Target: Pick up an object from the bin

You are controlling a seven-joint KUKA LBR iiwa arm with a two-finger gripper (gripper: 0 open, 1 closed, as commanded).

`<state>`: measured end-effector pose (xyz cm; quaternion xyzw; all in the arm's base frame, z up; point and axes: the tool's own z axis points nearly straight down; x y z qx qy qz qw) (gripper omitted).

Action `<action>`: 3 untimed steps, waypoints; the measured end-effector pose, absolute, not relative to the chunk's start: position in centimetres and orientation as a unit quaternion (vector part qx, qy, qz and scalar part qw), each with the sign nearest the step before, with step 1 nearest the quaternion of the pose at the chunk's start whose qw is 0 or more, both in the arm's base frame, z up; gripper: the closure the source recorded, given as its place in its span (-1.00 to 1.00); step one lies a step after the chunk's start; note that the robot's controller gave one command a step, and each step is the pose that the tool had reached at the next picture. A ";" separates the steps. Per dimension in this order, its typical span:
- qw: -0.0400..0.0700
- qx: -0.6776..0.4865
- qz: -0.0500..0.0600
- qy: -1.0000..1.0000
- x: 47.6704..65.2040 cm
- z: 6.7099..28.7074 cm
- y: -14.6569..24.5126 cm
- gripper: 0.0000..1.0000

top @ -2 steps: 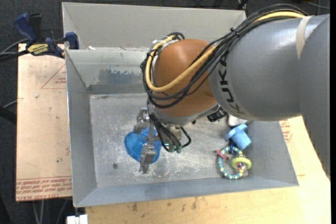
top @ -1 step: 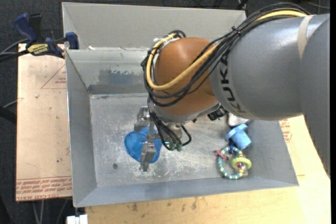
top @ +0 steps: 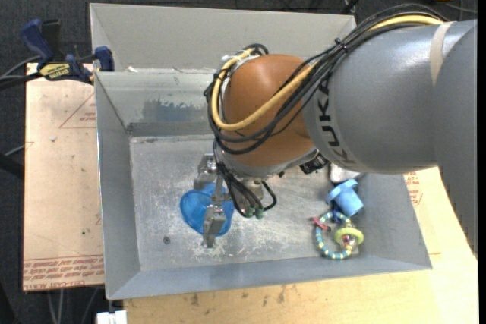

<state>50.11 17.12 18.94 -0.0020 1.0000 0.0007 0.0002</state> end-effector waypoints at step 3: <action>0.000 0.001 0.001 1.000 53.8 7.3 15.4 1.00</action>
Offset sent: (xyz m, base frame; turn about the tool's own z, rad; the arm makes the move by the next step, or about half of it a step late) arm 0.0362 -0.0189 -0.1194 0.0051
